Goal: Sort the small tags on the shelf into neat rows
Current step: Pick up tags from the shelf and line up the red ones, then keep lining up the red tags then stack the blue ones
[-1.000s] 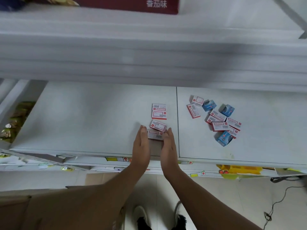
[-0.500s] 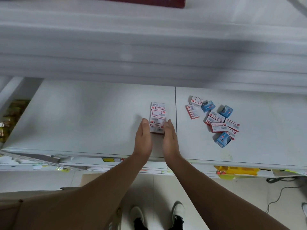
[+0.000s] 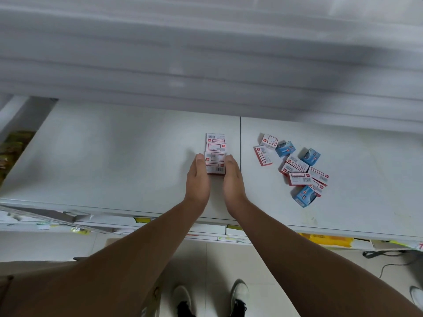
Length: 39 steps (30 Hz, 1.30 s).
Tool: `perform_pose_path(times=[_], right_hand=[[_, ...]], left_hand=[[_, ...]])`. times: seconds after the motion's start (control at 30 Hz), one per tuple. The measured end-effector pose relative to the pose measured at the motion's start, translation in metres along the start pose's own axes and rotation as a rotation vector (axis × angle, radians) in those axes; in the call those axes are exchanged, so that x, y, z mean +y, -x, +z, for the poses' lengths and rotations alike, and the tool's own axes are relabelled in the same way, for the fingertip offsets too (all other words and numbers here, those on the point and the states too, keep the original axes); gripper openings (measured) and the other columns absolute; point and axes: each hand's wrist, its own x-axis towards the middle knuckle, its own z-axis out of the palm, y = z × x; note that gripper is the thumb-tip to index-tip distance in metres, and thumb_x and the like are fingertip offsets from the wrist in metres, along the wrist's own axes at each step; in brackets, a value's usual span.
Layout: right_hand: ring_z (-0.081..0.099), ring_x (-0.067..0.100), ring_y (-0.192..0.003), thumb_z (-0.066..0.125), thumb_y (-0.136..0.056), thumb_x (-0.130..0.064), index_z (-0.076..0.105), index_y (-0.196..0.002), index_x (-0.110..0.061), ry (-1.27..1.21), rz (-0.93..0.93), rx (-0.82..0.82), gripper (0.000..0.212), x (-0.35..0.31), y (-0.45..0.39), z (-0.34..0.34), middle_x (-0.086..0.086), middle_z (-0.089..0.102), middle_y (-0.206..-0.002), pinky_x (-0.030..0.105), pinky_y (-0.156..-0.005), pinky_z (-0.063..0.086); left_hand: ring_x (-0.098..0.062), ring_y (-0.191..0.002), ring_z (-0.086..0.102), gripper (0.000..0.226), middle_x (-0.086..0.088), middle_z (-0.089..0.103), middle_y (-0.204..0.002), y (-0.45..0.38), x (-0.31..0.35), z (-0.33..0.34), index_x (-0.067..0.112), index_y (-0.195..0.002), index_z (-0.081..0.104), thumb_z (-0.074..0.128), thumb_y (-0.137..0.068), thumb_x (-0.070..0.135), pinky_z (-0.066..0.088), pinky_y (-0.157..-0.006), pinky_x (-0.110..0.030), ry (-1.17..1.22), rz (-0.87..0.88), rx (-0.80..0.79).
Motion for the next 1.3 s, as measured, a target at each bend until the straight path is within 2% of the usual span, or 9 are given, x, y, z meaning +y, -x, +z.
perform_pose_path(times=[0.17, 0.3, 0.43, 0.57, 0.63, 0.73, 0.83, 1.0, 1.3], right_hand=[[0.046, 0.009, -0.143, 0.029, -0.092, -0.074, 0.048, -0.153, -0.037, 0.026, -0.025, -0.013, 0.073, -0.002, -0.011, -0.001, -0.014, 0.054, -0.153, 0.046, -0.125, 0.028], [0.054, 0.006, -0.133, 0.028, -0.105, -0.057, 0.055, -0.146, -0.037, 0.047, -0.056, -0.031, 0.053, -0.01, -0.006, -0.007, -0.014, 0.062, -0.142, 0.034, -0.116, 0.036], [0.059, -0.001, -0.107, 0.035, -0.108, -0.049, 0.066, -0.118, -0.04, 0.066, -0.075, -0.002, 0.034, -0.014, 0.001, -0.021, -0.021, 0.067, -0.116, 0.024, -0.095, 0.042], [0.058, 0.01, -0.121, 0.041, -0.108, -0.05, 0.06, -0.139, -0.037, 0.14, -0.061, -0.009, 0.039, -0.024, 0.014, -0.041, -0.016, 0.064, -0.127, 0.038, -0.113, 0.044], [0.058, 0.017, -0.126, 0.044, -0.106, -0.052, 0.055, -0.147, -0.035, 0.226, -0.055, -0.046, 0.045, -0.034, 0.021, -0.053, -0.009, 0.062, -0.137, 0.046, -0.117, 0.042], [0.052, 0.024, -0.137, 0.048, -0.106, -0.051, 0.047, -0.154, -0.028, 0.431, -0.065, -0.166, 0.052, -0.058, 0.038, -0.073, -0.001, 0.055, -0.149, 0.038, -0.114, 0.039], [0.056, 0.027, -0.133, 0.053, -0.104, -0.05, 0.057, -0.146, -0.018, 0.723, -0.129, -0.247, 0.053, -0.081, 0.047, -0.088, 0.005, 0.06, -0.146, 0.036, -0.107, 0.044], [0.06, 0.027, -0.126, 0.056, -0.093, -0.051, 0.066, -0.13, -0.026, 1.121, -0.223, -0.236, 0.045, -0.124, 0.065, -0.111, 0.001, 0.066, -0.134, 0.037, -0.099, 0.051], [0.063, 0.027, -0.116, 0.059, -0.095, -0.048, 0.064, -0.13, -0.027, 1.259, -0.382, -0.215, 0.041, -0.136, 0.088, -0.13, 0.002, 0.067, -0.128, 0.037, -0.088, 0.054]], left_hand=[[0.003, -0.112, 0.064, 0.054, 0.013, 0.071, -0.125, -0.009, 0.001, 0.002, 0.031, -0.141, 0.063, 0.021, -0.115, 0.052, 0.042, -0.086, -0.01, -0.013, 0.022, 0.012], [-0.005, -0.12, 0.063, 0.055, 0.012, 0.068, -0.13, -0.006, 0.004, 0.001, 0.031, -0.146, 0.058, 0.02, -0.114, 0.054, 0.042, -0.097, -0.016, -0.032, 0.017, 0.012], [-0.006, -0.122, 0.048, 0.048, 0.015, 0.052, -0.131, 0.008, 0.013, -0.009, 0.023, -0.155, 0.047, 0.026, -0.116, 0.043, 0.03, -0.103, -0.022, -0.117, 0.021, 0.068], [-0.021, -0.15, 0.041, 0.053, 0.0, 0.045, -0.163, 0.014, 0.016, -0.031, 0.019, -0.162, 0.04, 0.033, -0.115, 0.044, 0.026, -0.111, -0.024, -0.314, 0.044, 0.033], [-0.023, -0.15, 0.043, 0.053, 0.0, 0.046, -0.163, 0.018, 0.024, -0.042, 0.021, -0.161, 0.041, 0.036, -0.114, 0.045, 0.028, -0.109, -0.026, -0.432, 0.062, -0.021], [-0.024, -0.146, 0.048, 0.052, -0.001, 0.048, -0.163, 0.03, 0.04, -0.055, 0.025, -0.158, 0.045, 0.042, -0.112, 0.048, 0.036, -0.113, -0.032, -0.648, 0.111, -0.103], [-0.023, -0.146, 0.048, 0.052, 0.001, 0.046, -0.164, 0.041, 0.057, -0.064, 0.026, -0.156, 0.048, 0.046, -0.11, 0.049, 0.039, -0.119, -0.037, -0.888, 0.15, -0.17], [-0.024, -0.141, 0.053, 0.052, -0.001, 0.052, -0.159, 0.064, 0.1, -0.062, 0.025, -0.152, 0.054, 0.047, -0.108, 0.051, 0.044, -0.116, -0.04, -1.223, 0.217, -0.173], [-0.025, -0.127, 0.06, 0.055, 0.0, 0.059, -0.143, 0.111, 0.116, -0.022, 0.027, -0.15, 0.053, 0.046, -0.104, 0.055, 0.052, -0.1, -0.044, -1.435, 0.321, -0.06]])
